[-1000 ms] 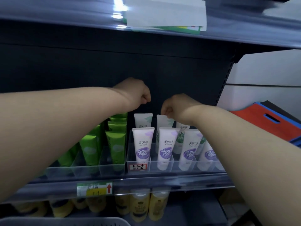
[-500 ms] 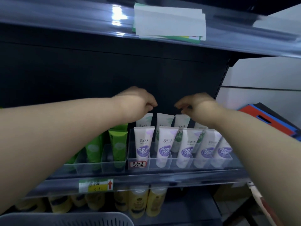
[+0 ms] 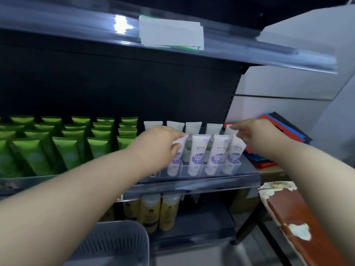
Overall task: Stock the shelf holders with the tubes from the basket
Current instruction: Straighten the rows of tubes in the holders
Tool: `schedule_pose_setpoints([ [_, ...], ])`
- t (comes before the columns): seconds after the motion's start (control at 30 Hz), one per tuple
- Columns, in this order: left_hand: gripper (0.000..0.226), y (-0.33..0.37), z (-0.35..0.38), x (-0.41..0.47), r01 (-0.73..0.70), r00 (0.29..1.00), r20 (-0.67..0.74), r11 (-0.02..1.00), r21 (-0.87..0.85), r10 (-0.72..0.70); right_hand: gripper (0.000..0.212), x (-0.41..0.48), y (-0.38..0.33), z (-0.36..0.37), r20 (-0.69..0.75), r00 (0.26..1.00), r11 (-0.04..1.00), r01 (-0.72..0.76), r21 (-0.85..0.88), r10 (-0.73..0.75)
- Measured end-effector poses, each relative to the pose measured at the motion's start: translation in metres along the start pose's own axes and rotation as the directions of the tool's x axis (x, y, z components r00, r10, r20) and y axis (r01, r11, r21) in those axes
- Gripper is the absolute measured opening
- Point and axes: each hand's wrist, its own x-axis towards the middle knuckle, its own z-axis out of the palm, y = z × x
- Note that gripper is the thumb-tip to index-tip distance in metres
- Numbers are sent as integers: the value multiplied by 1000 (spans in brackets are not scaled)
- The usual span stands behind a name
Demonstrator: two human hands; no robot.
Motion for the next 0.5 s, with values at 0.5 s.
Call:
schedule_pose_setpoints([
  [0.5, 37, 19, 10, 18, -49, 996, -70, 998, -49, 45, 39, 36, 45, 28, 98, 994, 985, -40, -167, 57],
])
